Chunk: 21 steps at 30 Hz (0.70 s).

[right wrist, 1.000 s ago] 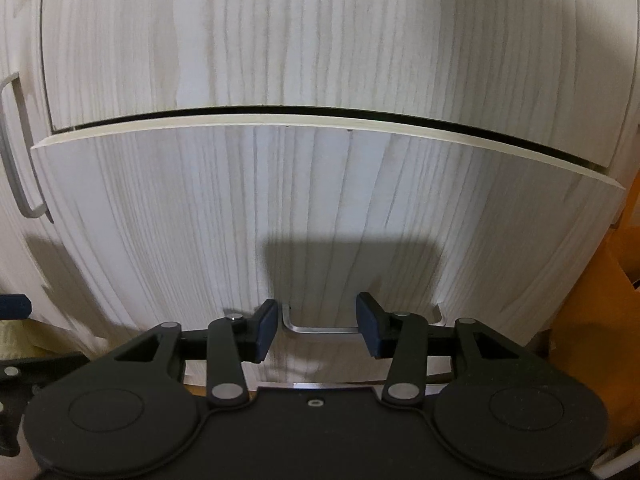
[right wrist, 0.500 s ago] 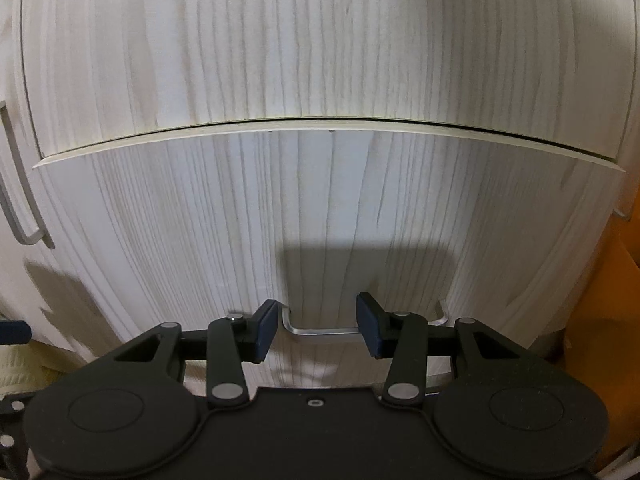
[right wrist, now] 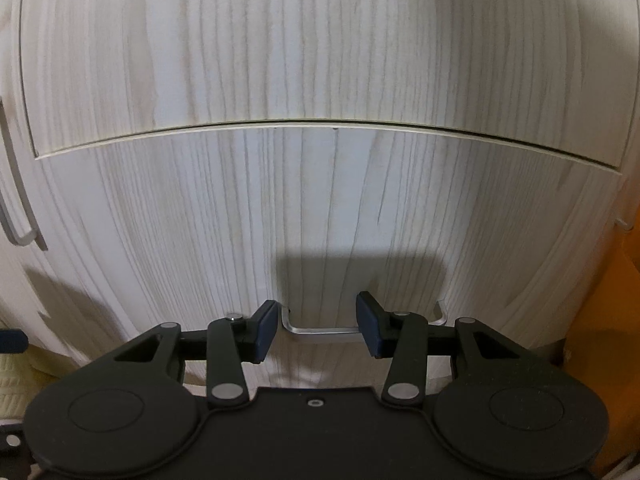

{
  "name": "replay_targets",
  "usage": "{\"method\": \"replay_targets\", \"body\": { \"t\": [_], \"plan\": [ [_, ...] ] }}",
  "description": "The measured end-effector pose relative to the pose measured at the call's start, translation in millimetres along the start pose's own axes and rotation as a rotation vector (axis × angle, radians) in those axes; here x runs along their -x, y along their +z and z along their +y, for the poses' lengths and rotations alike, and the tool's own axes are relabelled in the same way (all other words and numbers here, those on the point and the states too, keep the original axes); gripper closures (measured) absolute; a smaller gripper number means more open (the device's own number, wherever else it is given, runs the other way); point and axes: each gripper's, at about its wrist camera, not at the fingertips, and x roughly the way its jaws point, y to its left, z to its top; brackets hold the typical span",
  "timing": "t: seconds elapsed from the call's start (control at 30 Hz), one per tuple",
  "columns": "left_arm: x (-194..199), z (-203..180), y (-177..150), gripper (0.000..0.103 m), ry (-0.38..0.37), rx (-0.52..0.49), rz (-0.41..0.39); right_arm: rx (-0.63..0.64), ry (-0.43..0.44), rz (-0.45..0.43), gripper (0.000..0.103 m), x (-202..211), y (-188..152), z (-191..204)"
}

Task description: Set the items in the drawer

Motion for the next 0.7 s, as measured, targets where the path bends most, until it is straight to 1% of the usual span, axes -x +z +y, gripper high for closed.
{"method": "replay_targets", "body": {
  "t": [0.17, 0.23, 0.3, 0.37, 0.57, 0.7],
  "plan": [
    [-6, -2, -4, 0.000, -0.018, -0.010, 0.008, -0.001, 0.003, -0.005, 0.052, -2, 0, 1],
    [-7, -3, -5, 0.000, -0.013, -0.022, 0.006, -0.008, 0.013, -0.012, 0.052, -21, 7, 2],
    [-8, -4, -6, 0.000, -0.012, -0.029, 0.006, -0.018, 0.022, -0.021, 0.052, -21, 6, 0],
    [-9, -4, -7, 0.000, -0.014, -0.033, 0.014, -0.023, 0.028, -0.028, 0.052, -11, -1, -8],
    [-9, -6, -8, 0.000, -0.005, -0.047, 0.026, -0.031, 0.029, -0.052, 0.052, -8, -9, -10],
    [-8, -8, -9, 0.000, 0.001, -0.064, 0.027, -0.039, 0.023, -0.095, 0.052, -4, -35, -11]
  ]
}}
